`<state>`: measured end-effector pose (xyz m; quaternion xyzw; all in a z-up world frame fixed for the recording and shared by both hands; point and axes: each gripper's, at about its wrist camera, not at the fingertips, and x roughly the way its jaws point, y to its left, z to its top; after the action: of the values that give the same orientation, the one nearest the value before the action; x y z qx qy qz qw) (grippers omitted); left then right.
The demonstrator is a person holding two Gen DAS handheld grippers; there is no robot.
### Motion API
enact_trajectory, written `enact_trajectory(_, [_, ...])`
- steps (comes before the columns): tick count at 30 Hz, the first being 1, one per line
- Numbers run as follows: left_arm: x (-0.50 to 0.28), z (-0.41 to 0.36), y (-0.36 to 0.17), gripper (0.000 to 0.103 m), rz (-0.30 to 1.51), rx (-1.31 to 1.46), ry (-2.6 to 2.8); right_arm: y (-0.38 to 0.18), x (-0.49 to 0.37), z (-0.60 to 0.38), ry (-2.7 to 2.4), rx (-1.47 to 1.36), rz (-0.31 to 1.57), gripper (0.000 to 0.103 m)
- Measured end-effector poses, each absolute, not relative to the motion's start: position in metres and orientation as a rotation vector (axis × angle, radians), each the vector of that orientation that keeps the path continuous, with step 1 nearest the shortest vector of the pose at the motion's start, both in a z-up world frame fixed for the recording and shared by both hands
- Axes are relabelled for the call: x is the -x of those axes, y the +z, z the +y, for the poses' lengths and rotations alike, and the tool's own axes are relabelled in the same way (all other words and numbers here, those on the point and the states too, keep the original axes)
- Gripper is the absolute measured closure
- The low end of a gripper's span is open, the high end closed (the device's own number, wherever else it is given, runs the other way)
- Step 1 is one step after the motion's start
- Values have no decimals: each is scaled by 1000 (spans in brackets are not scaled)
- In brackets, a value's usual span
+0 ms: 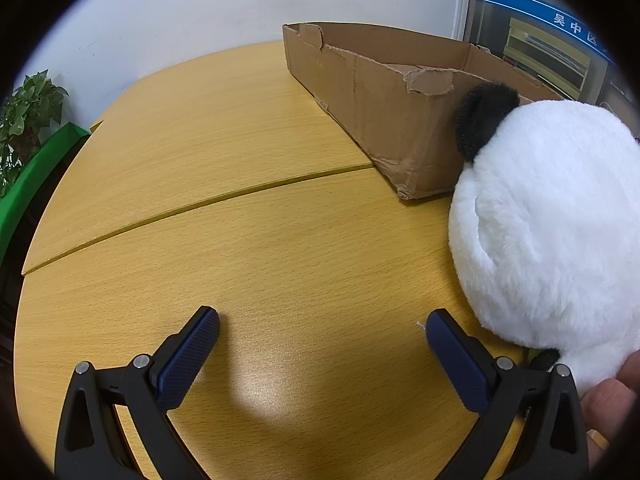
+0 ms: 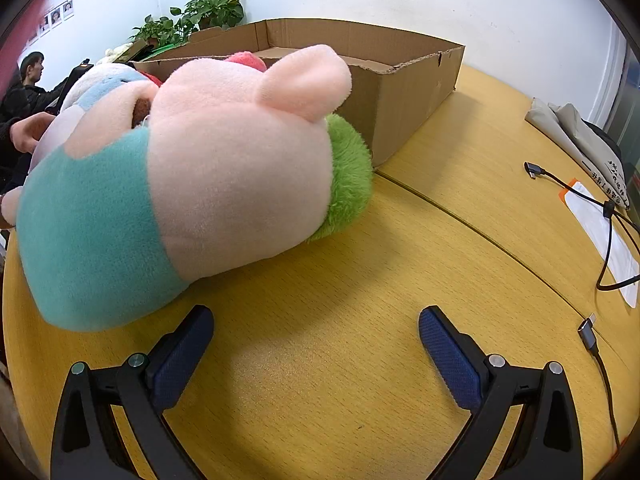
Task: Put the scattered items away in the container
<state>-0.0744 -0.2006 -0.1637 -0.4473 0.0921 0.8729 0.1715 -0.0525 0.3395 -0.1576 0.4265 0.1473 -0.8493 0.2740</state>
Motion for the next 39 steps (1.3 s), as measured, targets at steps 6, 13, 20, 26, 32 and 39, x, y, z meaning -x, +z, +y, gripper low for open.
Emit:
enact_trajectory(6, [74,-201,-164,0,262,1270,2478,-158,52,340,-2284,-1147,396,0])
enact_trajectory(13, [78,-196,-163,0,262,1270,2478,-158,52,339,-2284,-1147,397,0])
enact_trajectory(20, [78,-196,-163,0,263,1270,2478,-158,52,339,-2284,-1146,397,0])
enact_trajectory(26, [78,-196,-163,0,263,1270,2478,-158,52,340,-2283,-1146,397,0])
enact_trajectory(32, [78,-195,-163,0,262,1270,2477,-158,52,339,-2283,-1146,397,0])
enact_trajectory(39, [78,-194,-162,0,264,1268,2475,-158,52,340,-2283,-1146,397,0])
